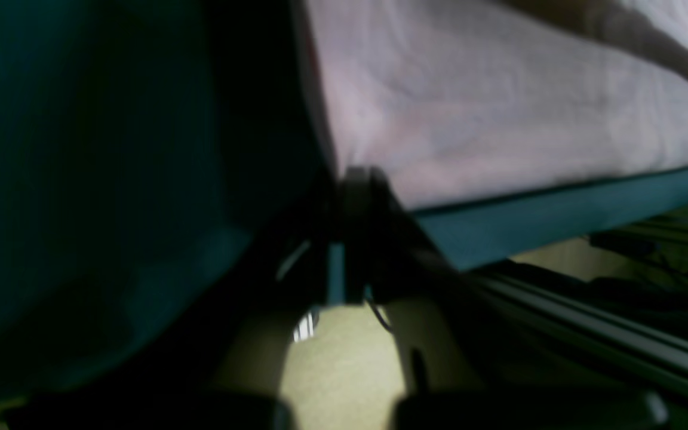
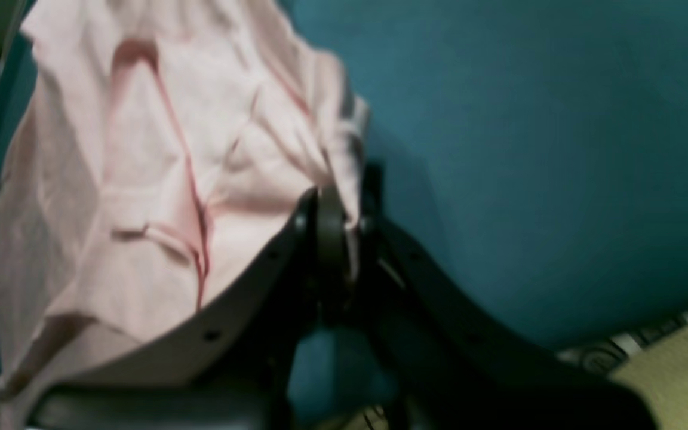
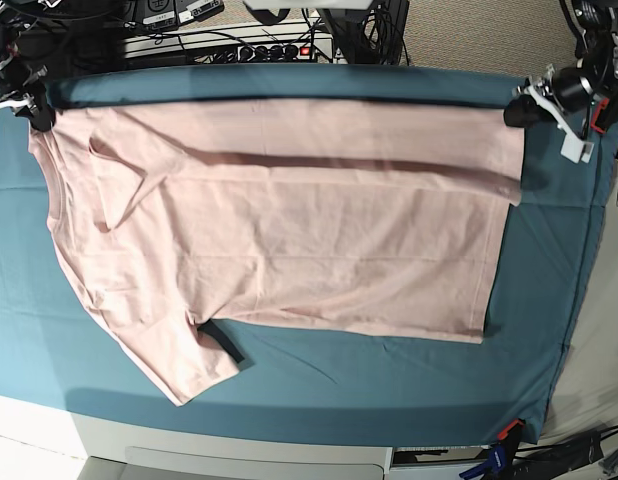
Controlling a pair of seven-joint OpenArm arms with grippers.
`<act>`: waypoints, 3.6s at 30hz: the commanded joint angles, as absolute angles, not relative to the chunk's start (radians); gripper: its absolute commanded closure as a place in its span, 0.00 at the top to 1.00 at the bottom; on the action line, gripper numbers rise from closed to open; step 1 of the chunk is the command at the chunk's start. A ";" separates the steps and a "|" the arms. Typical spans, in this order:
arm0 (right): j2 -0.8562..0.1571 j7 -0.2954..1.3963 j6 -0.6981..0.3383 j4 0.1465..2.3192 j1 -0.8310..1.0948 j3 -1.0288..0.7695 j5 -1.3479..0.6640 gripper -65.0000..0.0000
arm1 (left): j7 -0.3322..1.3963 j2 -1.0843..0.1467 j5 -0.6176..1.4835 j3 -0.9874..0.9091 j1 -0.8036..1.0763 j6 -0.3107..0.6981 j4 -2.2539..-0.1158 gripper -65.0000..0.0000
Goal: Fold the T-shirt properly
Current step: 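Lower the folded edge and open both grippers, then move both grippers to the shirt's hem corners and grasp them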
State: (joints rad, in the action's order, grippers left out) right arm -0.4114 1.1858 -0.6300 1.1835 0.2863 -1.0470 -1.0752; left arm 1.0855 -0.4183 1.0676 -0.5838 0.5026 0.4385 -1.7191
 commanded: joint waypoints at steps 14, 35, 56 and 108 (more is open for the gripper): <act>-0.441 1.196 -0.637 1.198 0.371 -1.055 -1.134 0.00 | 1.100 -0.429 1.079 -0.595 0.563 0.447 -1.732 0.00; -0.441 1.220 -0.636 1.198 0.371 -1.055 -1.136 0.00 | 1.100 -0.429 1.072 -0.595 0.601 0.447 -1.732 0.00; -0.508 1.092 -0.647 1.198 0.362 -1.115 -0.997 0.44 | 1.047 -0.490 0.863 -0.725 0.598 0.548 -1.768 0.41; -0.379 0.867 -0.594 1.198 -0.299 -0.501 -0.448 0.44 | 0.863 -0.508 0.804 -0.096 -0.767 0.532 -0.453 0.37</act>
